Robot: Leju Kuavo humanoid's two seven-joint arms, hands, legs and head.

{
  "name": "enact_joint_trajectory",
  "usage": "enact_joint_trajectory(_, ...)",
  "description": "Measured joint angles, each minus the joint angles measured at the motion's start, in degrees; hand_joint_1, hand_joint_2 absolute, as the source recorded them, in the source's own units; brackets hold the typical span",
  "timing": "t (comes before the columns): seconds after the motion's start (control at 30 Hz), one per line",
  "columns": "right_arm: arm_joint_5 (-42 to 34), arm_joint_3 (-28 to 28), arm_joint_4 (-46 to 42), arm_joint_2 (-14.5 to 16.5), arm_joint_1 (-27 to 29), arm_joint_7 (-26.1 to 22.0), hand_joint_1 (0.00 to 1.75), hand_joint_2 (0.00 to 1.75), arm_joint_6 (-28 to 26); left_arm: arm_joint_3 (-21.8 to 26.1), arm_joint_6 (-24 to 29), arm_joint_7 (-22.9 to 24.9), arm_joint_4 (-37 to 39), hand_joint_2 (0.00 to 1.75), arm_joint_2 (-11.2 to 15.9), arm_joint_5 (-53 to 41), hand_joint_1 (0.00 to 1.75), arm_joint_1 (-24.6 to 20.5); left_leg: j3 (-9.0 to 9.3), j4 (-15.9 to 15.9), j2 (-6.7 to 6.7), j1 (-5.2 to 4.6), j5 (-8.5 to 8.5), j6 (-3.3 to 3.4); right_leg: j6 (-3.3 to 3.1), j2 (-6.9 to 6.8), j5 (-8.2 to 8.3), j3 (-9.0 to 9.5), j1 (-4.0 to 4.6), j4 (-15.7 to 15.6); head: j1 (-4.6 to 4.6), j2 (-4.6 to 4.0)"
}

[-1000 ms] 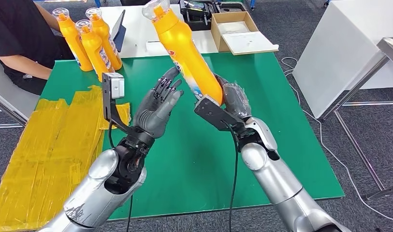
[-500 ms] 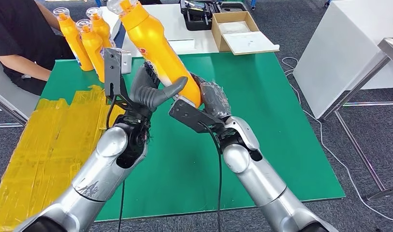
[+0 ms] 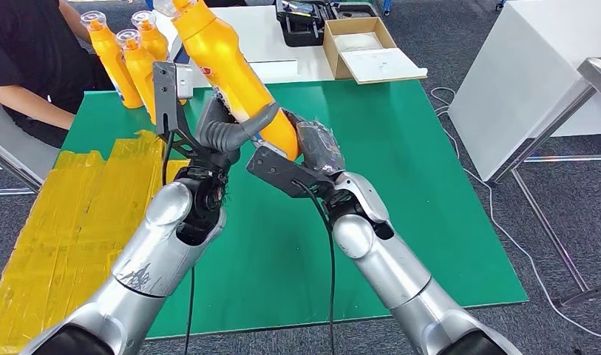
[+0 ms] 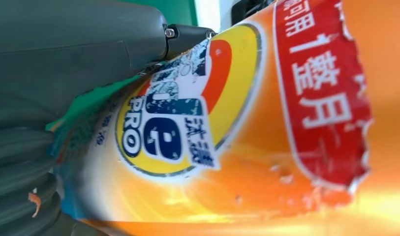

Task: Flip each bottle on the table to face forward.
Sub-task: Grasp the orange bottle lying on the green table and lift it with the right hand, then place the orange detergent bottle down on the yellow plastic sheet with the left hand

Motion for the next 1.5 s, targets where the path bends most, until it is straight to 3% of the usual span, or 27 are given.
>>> enact_joint_trajectory(0.03, 0.0, 0.21, 0.27, 0.01, -0.17, 0.04, 1.75, 1.75, 0.01, 0.1, -0.14, 0.21, 0.0, 1.75, -0.01, 1.0, 1.71, -0.09, 0.0, 0.0, 0.0, 0.0, 0.0, 0.0, 0.0, 0.0, 0.0, 0.0, 0.0, 0.0, 0.0, 0.0)
enact_joint_trajectory(0.07, -0.01, 0.35, 0.52, 0.03, -0.3, 0.06, 1.75, 1.75, 0.02, 0.17, -0.25, 0.34, -0.01, 1.75, -0.02, 1.89, 1.75, -0.17, 0.0, 0.0, 0.0, 0.0, 0.0, 0.0, 0.0, 0.0, 0.0, 0.0, 0.0, 0.0, 0.0, 0.0)
enact_joint_trajectory(0.8, 0.59, 0.69, 1.2, 0.44, -0.97, 0.24, 1.75, 1.75, 0.92, 0.58, -0.37, -0.12, -1.12, 1.75, 0.13, 4.24, 1.75, -0.36, 0.01, 0.0, 0.01, 0.01, 0.0, 0.0, 0.0, 0.0, 0.0, -0.04, 0.0, 0.0, 0.0, 0.0)
enact_joint_trajectory(1.0, 1.7, 0.8, 1.96, 0.73, -1.33, 1.29, 0.41, 1.75, 1.44, 0.68, -0.36, -0.27, -1.12, 1.75, 0.57, 4.12, 1.75, -0.33, 0.01, 0.0, 0.02, 0.01, 0.0, 0.0, 0.0, 0.0, 0.0, -0.05, 0.0, 0.0, -0.01, 0.0)
enact_joint_trajectory(1.07, 2.07, 1.0, 2.53, 0.92, -1.54, 1.64, 0.0, 0.87, 1.82, 0.76, -0.36, -0.28, -1.12, 1.75, 0.78, 4.07, 1.75, -0.33, 0.02, 0.0, 0.02, 0.01, 0.0, 0.0, 0.0, 0.0, 0.0, -0.06, 0.0, 0.0, -0.01, 0.0)
enact_joint_trajectory(1.13, 2.3, 1.27, 2.95, 0.96, -1.63, 1.83, 0.0, 0.0, 2.19, 0.8, -0.36, -0.28, -1.12, 1.75, 0.86, 4.05, 1.75, -0.34, 0.01, 0.0, 0.02, 0.02, 0.0, 0.0, 0.0, 0.0, 0.0, -0.07, 0.0, 0.0, 0.01, 0.0)
enact_joint_trajectory(1.33, 2.36, 1.46, 3.46, 0.98, -1.67, 2.02, 0.0, 0.0, 2.5, 0.85, -0.41, -0.27, -1.12, 1.75, 0.95, 3.92, 1.75, -0.34, 0.01, 0.0, 0.02, 0.02, 0.0, 0.0, 0.0, 0.0, 0.0, -0.07, 0.0, 0.0, 0.01, 0.0)
enact_joint_trajectory(1.5, 0.82, 1.47, 8.94, 1.18, -1.49, 1.79, 0.0, 0.0, 4.57, 1.22, -1.15, -0.66, -1.65, 1.75, 1.71, 3.76, 1.75, -0.6, 0.0, 0.0, 0.02, 0.01, 0.0, 0.0, 0.0, 0.01, 0.0, -0.06, 0.0, 0.0, 0.01, 0.0)
